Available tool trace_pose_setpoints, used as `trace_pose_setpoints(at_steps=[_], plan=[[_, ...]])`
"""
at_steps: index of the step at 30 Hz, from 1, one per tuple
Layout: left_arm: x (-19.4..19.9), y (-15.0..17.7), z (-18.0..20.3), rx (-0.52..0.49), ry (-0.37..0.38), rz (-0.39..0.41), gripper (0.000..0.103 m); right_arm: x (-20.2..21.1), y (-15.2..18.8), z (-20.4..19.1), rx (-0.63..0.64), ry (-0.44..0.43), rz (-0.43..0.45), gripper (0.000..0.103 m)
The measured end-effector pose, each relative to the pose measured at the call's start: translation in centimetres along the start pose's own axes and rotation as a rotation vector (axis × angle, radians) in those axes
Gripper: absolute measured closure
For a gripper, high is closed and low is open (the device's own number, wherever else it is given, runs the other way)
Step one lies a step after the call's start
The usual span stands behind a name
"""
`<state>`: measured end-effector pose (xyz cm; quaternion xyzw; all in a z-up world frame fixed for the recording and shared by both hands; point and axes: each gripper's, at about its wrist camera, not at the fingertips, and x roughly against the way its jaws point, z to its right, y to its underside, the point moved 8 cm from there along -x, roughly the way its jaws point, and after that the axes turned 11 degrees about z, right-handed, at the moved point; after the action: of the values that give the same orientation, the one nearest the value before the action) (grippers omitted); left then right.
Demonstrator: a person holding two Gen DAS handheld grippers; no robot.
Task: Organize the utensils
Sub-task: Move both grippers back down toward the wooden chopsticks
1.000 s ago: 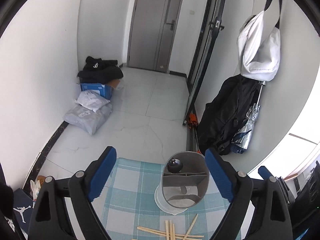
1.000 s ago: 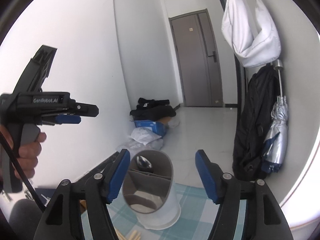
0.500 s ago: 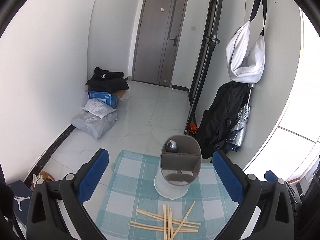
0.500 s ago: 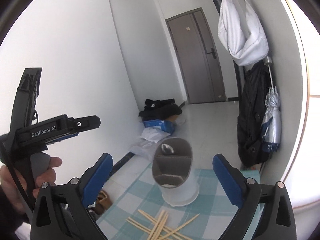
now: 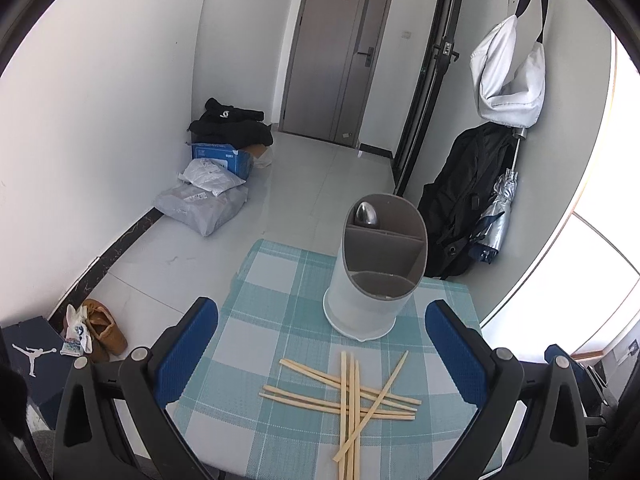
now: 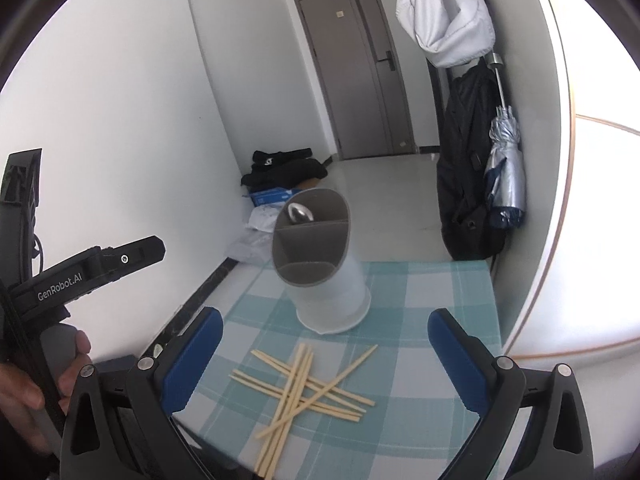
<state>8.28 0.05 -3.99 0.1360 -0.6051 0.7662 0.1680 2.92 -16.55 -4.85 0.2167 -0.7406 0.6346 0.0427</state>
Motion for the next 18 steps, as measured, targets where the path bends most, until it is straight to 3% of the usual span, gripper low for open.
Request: trace_pose_setpoints(at_steps=[5, 9, 14, 18], plan=[[-0.7, 2.7, -1.0, 0.029, -0.022, -0.057, 0.001, -0.3, 1.7, 0.6, 0.008, 0.008, -0.03, 0.0], [-2.1, 5.1, -1.7, -0.004, -0.057, -0.112, 0.001, -1.0, 3.2, 1.2, -0.015, 0.009, -0.079, 0.0], [-3.1, 7.2, -2.4, 0.07, -0.03, -0.205, 0.001, -2.2, 5.3, 1.4, -0.064, -0.028, -0.157, 0.0], [-3.3, 6.5, -2.7, 0.086, -0.034, -0.189, 0.001, -3.4, 6.4, 1.7, -0.067, -0.021, -0.194, 0.0]])
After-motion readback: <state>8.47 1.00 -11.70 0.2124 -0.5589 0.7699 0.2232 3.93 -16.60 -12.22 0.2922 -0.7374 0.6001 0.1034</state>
